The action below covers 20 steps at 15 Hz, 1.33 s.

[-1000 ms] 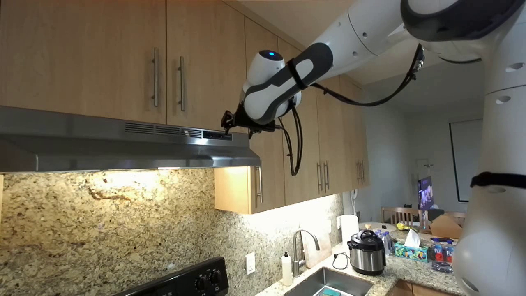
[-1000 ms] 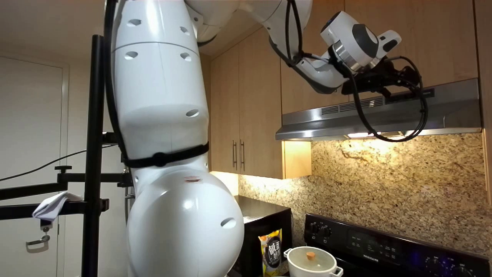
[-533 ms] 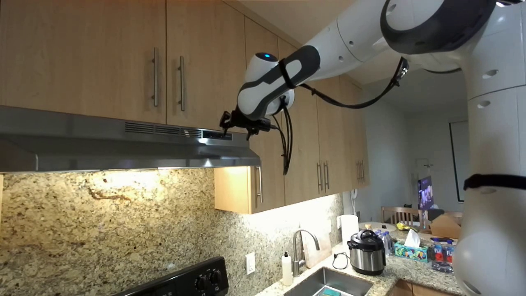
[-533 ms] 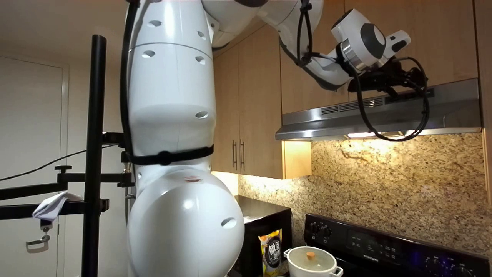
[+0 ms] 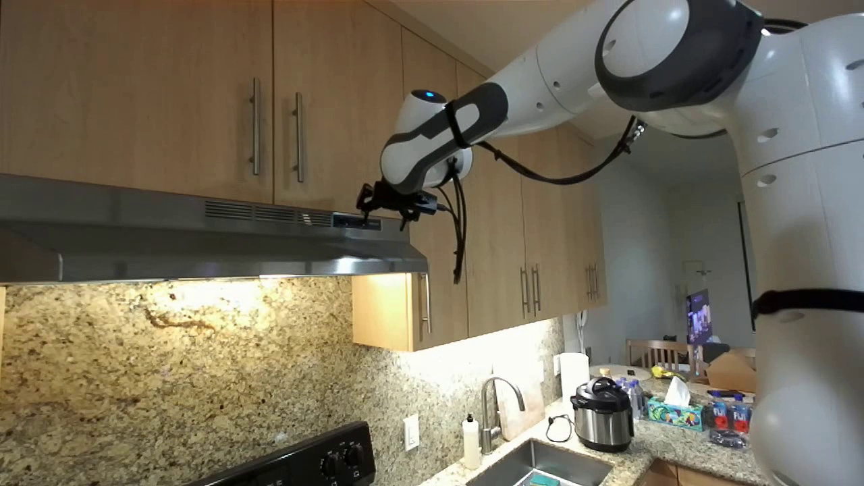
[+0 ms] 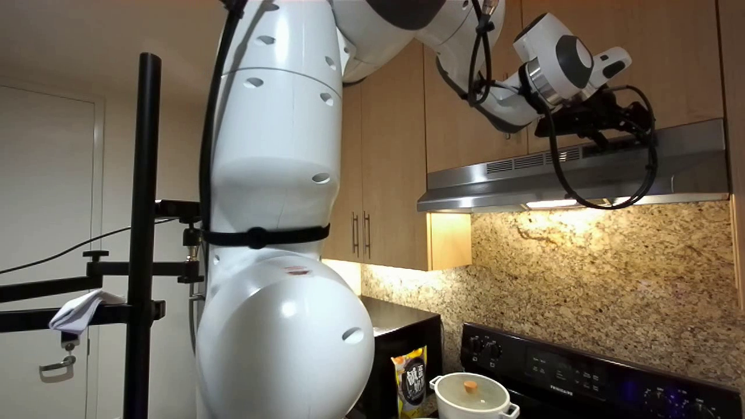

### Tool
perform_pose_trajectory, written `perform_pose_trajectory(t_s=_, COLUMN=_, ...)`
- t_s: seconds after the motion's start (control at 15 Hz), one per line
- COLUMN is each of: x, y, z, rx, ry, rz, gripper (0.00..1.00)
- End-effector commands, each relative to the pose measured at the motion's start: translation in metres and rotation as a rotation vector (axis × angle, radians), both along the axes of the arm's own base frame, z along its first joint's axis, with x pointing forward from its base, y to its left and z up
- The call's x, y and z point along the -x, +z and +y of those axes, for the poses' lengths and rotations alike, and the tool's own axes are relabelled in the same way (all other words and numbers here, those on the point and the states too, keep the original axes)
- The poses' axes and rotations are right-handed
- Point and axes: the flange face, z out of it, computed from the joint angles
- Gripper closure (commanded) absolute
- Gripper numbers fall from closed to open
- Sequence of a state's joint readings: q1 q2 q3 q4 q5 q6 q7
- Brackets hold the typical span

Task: Turn off the stove light

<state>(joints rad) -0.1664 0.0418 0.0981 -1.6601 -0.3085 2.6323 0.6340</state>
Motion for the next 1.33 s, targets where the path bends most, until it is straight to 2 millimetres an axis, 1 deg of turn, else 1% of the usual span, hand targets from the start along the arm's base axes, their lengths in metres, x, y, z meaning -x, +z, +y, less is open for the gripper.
perform_pose_trajectory(t_s=0.0, x=-0.016, y=0.003, z=0.004, rx=0.006, ry=0.033, rz=0.032, gripper=0.0)
perform_pose_trajectory(t_s=0.07, x=-0.019, y=0.003, z=0.005, rx=0.005, ry=0.035, rz=0.035, gripper=0.0)
perform_pose_trajectory(t_s=0.2, x=-0.024, y=0.004, z=0.0, rx=-0.001, ry=0.031, rz=0.046, gripper=0.0)
perform_pose_trajectory(t_s=0.67, x=-0.036, y=0.006, z=-0.02, rx=-0.015, ry=-0.024, rz=0.065, gripper=0.0)
perform_pose_trajectory(t_s=0.8, x=-0.04, y=0.006, z=-0.019, rx=-0.013, ry=-0.017, rz=0.066, gripper=0.0)
perform_pose_trajectory(t_s=1.07, x=-0.043, y=0.004, z=-0.007, rx=-0.004, ry=0.005, rz=0.073, gripper=0.0)
perform_pose_trajectory(t_s=1.27, x=-0.044, y=0.004, z=-0.002, rx=-0.005, ry=0.012, rz=0.072, gripper=0.0)
